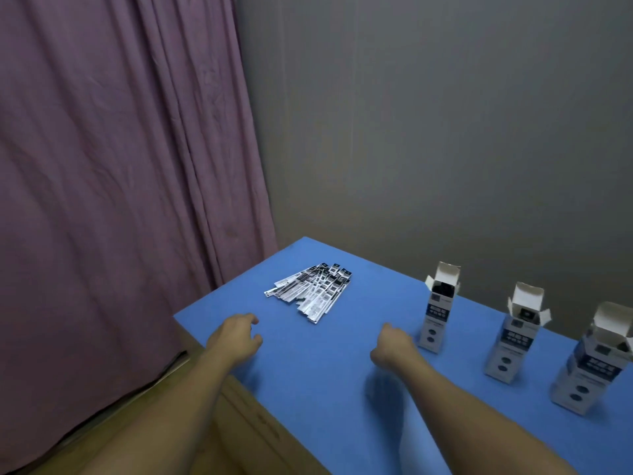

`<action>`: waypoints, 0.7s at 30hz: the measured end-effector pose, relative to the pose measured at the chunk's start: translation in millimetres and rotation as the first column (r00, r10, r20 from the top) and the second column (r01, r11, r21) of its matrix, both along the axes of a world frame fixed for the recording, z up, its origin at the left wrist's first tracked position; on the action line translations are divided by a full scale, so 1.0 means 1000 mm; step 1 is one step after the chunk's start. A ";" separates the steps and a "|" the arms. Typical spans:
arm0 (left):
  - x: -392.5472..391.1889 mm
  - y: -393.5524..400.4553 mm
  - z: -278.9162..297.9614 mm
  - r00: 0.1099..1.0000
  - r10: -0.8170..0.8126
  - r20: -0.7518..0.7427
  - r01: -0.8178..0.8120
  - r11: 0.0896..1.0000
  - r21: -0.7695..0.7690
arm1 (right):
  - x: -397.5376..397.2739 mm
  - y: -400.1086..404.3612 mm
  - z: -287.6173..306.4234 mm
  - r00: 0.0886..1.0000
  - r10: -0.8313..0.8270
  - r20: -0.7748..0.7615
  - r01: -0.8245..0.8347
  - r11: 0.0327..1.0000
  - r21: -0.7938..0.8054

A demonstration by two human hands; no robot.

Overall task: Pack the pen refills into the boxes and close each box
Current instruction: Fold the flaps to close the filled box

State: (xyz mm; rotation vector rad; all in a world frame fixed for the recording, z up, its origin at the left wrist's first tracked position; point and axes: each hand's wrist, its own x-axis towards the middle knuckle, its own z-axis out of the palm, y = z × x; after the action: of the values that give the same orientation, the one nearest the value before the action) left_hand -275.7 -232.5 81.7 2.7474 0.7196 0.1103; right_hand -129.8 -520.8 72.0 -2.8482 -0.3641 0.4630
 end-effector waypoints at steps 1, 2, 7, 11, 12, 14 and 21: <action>-0.005 0.010 0.004 1.000 0.000 -0.011 0.000 1.000 0.023 | -0.002 0.011 0.004 0.999 0.036 0.020 -0.036 0.999 -0.017; -0.010 0.019 0.007 1.000 -0.001 -0.019 0.002 0.999 0.040 | -0.005 0.022 0.007 0.997 0.065 0.041 -0.064 0.998 -0.025; -0.026 0.060 0.013 0.999 -0.030 -0.033 0.033 0.996 0.082 | -0.021 0.076 0.020 0.978 0.165 0.124 -0.162 0.986 -0.035; -0.027 0.075 0.009 0.996 -0.071 -0.048 0.075 0.993 0.091 | -0.036 0.109 0.022 0.961 0.235 0.145 -0.231 0.972 -0.044; -0.025 0.078 0.007 0.996 -0.079 -0.046 0.082 0.993 0.089 | -0.038 0.115 0.022 0.957 0.248 0.150 -0.242 0.969 -0.057; -0.017 0.083 0.004 0.995 -0.094 -0.038 0.097 0.992 0.082 | -0.039 0.126 0.023 0.952 0.262 0.156 -0.253 0.965 -0.075; 0.035 0.091 -0.006 0.987 -0.162 -0.023 0.163 0.984 0.066 | -0.002 0.151 0.017 0.954 0.235 0.186 -0.218 0.970 -0.107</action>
State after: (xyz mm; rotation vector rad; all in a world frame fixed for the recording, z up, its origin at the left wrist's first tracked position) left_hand -240.8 -141.4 75.9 2.8627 0.5019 0.0762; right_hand -132.1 -369.6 89.1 -2.9575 -0.7308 0.2392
